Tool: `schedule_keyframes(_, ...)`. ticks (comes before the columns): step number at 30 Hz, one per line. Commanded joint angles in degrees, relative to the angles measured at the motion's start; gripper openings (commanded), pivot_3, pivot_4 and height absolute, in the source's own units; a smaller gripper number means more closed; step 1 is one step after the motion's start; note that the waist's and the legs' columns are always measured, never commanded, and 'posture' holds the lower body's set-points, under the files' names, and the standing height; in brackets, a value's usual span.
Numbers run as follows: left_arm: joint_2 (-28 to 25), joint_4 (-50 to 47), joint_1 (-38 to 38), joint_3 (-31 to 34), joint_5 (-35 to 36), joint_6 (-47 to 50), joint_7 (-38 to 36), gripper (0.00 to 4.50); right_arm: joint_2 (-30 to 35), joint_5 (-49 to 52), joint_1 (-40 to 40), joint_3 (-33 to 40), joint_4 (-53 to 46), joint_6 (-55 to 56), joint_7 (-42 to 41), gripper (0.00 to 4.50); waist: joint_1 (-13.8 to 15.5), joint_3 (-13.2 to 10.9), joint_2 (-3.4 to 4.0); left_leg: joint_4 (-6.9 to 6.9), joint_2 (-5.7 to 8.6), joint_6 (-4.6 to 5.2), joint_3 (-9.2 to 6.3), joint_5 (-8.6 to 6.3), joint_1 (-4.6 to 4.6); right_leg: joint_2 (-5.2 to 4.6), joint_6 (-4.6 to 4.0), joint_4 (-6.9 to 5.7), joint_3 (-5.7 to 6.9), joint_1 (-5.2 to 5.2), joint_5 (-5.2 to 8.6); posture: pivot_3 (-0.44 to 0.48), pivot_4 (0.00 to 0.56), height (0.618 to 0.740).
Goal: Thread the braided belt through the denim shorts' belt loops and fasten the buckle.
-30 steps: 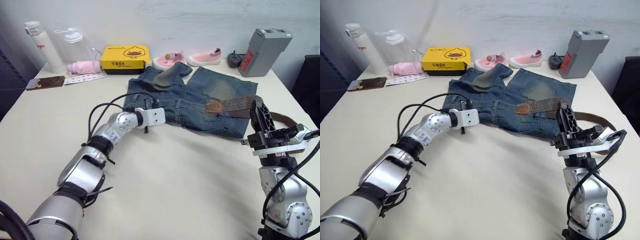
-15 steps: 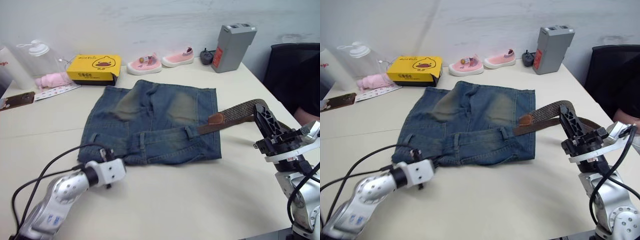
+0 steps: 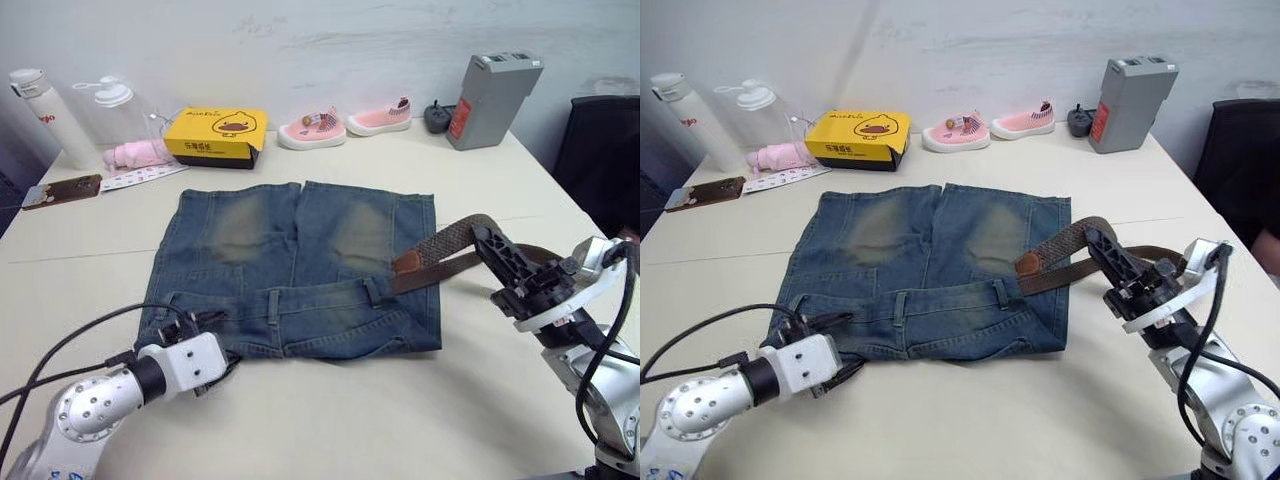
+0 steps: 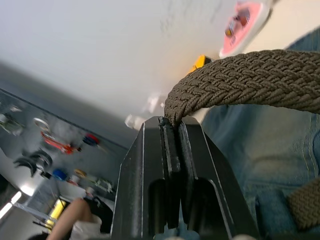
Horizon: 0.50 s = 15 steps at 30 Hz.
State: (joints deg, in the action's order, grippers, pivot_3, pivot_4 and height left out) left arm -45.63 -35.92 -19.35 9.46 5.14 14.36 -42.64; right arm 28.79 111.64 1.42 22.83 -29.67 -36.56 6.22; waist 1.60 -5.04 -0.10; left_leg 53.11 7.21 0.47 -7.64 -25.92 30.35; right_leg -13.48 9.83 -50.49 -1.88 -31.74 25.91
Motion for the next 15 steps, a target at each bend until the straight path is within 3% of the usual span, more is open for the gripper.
schedule_keyframes(1,-3.64,-6.37,3.1,5.92,25.34,12.39,-11.13,3.82,-0.48,-2.47,-1.35,-2.84,-0.69,1.57,2.94,0.0,-0.02,-0.25,-0.4,0.02,0.0,-0.01,-0.05,0.0,0.07,0.01,0.0,0.01,0.0,-0.04,-0.01,0.0,0.15,0.624)
schedule_keyframes(4,-5.59,-5.87,5.59,8.11,35.37,17.82,-14.18,3.82,-1.37,-5.47,-1.66,-4.54,-0.19,2.77,4.87,0.0,0.03,-0.28,-0.47,0.03,0.0,-0.09,-0.23,0.0,0.11,0.1,0.0,-0.03,0.02,-0.13,-0.01,0.0,0.15,0.624)
schedule_keyframes(7,-4.75,-3.56,10.61,7.45,39.55,19.9,-13.26,3.82,-2.34,-8.61,-1.67,-6.18,-0.23,3.54,6.53,0.0,0.24,-0.36,-0.32,0.06,0.01,-0.08,-0.2,0.02,0.07,0.02,-0.01,0.1,-0.03,0.1,-0.01,0.0,0.15,0.624)
schedule_keyframes(15,3.06,4.23,22.91,-3.29,32.85,17.3,-8.06,3.82,-5.52,-13.01,0.26,-6.57,-0.99,5.65,8.82,0.0,0.24,-0.31,-0.42,0.06,-0.02,-0.08,-0.18,0.02,0.07,0.05,-0.02,0.05,-0.11,0.09,-0.01,0.0,0.15,0.624)
